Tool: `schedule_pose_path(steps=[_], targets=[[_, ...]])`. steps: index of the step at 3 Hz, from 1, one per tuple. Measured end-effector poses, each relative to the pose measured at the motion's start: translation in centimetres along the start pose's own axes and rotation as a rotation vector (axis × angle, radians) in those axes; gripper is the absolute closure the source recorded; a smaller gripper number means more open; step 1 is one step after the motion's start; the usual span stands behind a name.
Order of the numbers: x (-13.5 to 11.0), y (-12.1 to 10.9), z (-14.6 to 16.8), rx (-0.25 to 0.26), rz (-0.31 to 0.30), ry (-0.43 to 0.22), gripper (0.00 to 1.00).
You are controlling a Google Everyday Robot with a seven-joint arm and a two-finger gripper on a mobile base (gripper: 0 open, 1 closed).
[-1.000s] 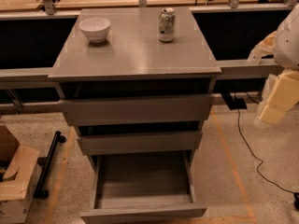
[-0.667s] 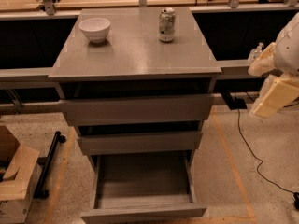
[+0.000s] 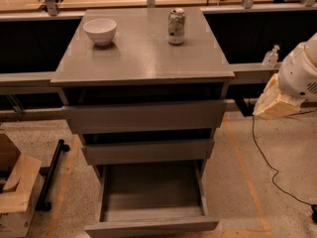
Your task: Close bottom drawer
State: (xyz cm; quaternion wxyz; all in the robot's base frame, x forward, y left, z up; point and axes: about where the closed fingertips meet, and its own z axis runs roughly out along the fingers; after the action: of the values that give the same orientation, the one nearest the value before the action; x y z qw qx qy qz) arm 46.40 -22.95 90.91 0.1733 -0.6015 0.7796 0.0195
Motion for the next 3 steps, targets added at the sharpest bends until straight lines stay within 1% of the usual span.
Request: schedule_pose_path(steps=[1, 2, 3], targets=[[-0.1, 0.2, 0.7, -0.018, -0.007, -0.003, 1.0], [0.6, 0.7, 6.4, -0.094, 0.022, -0.062, 1.0], [1.9, 2.1, 17.0, -0.233, 0.043, -0.091, 1.0]])
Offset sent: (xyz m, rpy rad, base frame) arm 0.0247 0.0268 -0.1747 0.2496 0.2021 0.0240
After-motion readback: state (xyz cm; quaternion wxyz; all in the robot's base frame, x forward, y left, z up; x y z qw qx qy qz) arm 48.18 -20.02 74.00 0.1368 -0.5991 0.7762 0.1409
